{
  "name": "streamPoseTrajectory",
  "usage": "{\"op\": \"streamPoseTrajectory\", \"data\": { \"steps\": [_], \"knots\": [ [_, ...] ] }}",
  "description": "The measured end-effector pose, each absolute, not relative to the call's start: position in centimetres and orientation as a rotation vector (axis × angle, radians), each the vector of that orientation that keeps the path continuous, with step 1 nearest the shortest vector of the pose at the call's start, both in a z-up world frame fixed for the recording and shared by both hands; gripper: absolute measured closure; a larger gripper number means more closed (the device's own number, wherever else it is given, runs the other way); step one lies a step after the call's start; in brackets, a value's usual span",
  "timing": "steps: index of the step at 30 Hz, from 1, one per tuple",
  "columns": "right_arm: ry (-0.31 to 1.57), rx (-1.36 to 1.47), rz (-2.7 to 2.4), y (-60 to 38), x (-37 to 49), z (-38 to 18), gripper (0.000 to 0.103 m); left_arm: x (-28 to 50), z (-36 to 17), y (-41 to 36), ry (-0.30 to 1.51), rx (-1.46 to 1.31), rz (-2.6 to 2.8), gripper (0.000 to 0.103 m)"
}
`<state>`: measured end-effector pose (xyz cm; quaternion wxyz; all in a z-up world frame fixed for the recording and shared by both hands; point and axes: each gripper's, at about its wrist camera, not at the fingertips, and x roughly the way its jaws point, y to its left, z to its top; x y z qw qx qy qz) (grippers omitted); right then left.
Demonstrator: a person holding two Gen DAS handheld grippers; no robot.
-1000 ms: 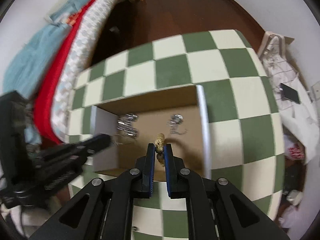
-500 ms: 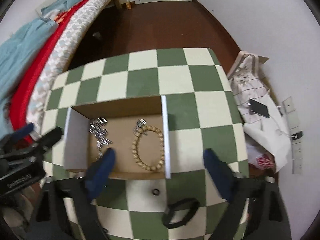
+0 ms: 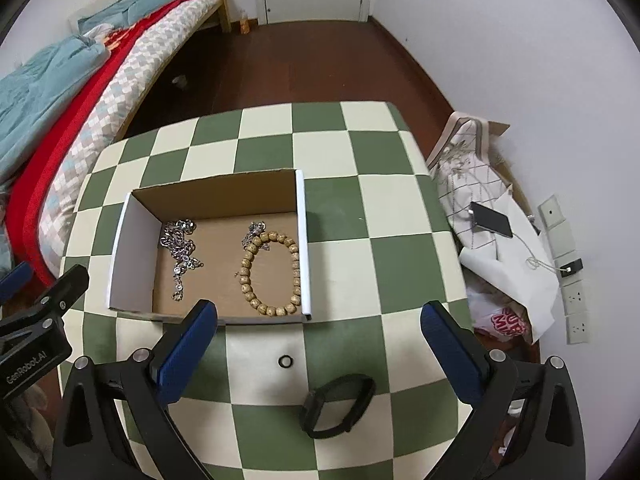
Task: Organize jewelry
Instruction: 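Lower both bracelets into the white box and open both grippers, then grasp the black watch band with the right gripper while the left grasps a black ring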
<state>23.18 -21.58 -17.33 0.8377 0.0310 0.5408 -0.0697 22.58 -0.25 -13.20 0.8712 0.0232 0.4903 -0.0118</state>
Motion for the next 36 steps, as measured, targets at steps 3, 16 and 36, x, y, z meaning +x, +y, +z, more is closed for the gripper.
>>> {"op": "streamPoseTrajectory", "data": {
  "steps": [3,16,36],
  "knots": [
    [1.109,0.053,-0.154,-21.4,21.7,-16.2,0.0,21.2,-11.9,-0.5,0.989,0.057,-0.024,0.0],
    [0.921,0.036,-0.167,-20.8,14.3,-8.9,0.0,13.8,-5.0,-0.8,0.827,0.028,-0.036,0.0],
    [1.0,0.225,-0.178,-25.4,8.8,-15.2,0.01,9.6,-15.6,-0.2,0.943,0.163,0.234,0.0]
  ]
}}
